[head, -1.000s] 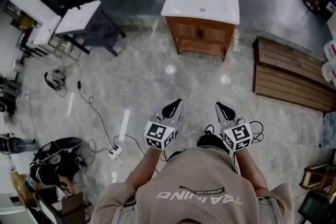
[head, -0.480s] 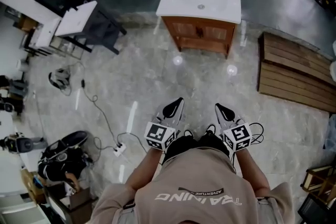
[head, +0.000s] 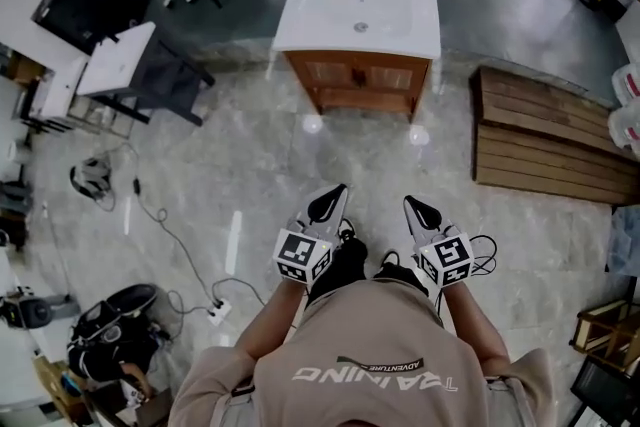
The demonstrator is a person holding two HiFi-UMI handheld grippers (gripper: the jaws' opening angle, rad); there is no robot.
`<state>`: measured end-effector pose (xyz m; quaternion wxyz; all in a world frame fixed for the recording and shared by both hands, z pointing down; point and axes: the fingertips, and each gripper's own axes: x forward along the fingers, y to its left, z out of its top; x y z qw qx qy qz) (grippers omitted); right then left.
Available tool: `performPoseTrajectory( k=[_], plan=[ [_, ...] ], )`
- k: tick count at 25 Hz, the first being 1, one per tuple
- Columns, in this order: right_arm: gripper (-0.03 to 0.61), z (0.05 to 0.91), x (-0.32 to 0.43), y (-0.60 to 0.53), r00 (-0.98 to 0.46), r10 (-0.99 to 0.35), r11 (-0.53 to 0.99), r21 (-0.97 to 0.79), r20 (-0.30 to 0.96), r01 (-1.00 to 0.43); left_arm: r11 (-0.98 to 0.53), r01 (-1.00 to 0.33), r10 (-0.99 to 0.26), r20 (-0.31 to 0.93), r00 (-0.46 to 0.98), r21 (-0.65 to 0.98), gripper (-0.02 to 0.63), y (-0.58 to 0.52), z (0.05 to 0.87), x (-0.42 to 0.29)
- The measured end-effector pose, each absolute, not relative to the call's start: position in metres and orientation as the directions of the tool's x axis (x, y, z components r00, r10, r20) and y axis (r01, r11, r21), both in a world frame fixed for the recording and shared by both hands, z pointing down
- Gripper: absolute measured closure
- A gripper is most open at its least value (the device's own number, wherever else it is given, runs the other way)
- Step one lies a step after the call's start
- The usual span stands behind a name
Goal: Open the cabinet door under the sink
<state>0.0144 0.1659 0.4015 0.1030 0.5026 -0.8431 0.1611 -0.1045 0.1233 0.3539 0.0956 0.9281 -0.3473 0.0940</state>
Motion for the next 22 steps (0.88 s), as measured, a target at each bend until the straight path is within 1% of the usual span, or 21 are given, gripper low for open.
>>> performPoseTrajectory(
  k=[3,8,13,16,22],
  plan=[
    [0.577,0.395,0.013,0.142,-0.437,-0.833,0.406,-0.16,0.339,-0.9,-0.755,-0.648,-0.618,0.219,0.755,0.102,0.594,0.095,0.346,-0.11],
    [0.577,0.371,-0.004,0.089,-0.412,-0.86,0.394,-0.121,0.301,-0.911,-0.762,-0.643,-0.621,0.193,0.759,0.077,0.594,0.042,0.336,-0.134],
    [0.577,0.351,-0.011,0.047,-0.369,-0.889,0.363,-0.076,0.272,-0.929,-0.765,-0.637,-0.615,0.181,0.767,0.1,0.594,0.005,0.337,-0.155],
    [0.577,0.353,-0.013,0.035,-0.348,-0.893,0.34,-0.08,0.285,-0.937,-0.781,-0.617,-0.597,0.173,0.783,0.096,0.594,-0.007,0.335,-0.16],
    [0.577,0.365,-0.025,0.028,-0.341,-0.882,0.329,-0.093,0.324,-0.94,-0.771,-0.62,-0.589,0.206,0.781,0.146,0.594,-0.021,0.353,-0.173]
  ],
)
